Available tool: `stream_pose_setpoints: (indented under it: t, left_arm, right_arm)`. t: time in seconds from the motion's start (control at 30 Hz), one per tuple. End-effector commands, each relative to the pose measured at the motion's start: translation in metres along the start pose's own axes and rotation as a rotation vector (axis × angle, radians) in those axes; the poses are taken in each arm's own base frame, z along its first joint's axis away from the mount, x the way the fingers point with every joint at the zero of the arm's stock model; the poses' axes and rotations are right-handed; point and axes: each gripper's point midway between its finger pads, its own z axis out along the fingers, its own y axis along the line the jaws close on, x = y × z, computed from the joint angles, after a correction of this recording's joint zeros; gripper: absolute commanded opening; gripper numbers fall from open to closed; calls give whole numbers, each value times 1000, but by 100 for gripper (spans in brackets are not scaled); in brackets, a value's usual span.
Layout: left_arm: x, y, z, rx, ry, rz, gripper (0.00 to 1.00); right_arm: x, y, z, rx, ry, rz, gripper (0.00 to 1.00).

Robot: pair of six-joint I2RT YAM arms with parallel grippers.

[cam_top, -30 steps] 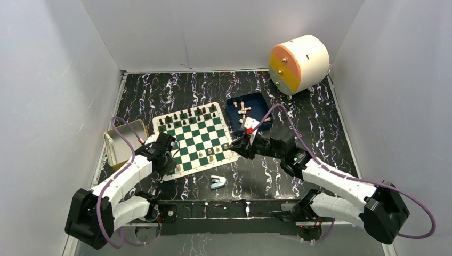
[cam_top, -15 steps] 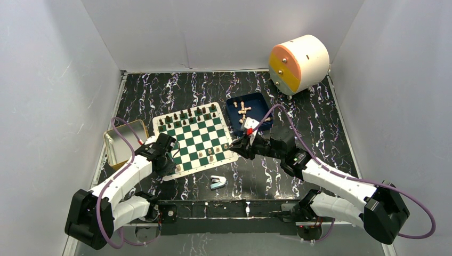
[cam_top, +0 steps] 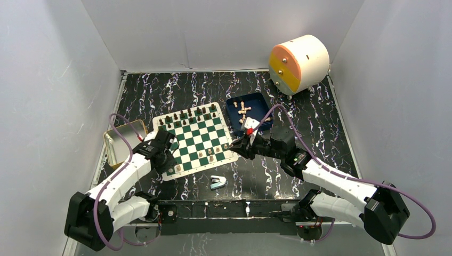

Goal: Set up the chess pieces on the board
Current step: Place the chess piece on the chessboard.

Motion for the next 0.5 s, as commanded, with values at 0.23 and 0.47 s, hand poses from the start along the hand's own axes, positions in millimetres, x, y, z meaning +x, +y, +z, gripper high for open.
stream_pose_setpoints:
  t: [0.23, 0.47]
  left_arm:
    - [-66, -64, -83, 327, -198, 159, 39]
    - [-82, -139, -166, 850, -381, 403, 40]
  right_arm:
    - [-21, -8, 10, 71, 0, 252, 24]
    - [-30, -14, 21, 171, 61, 631, 25]
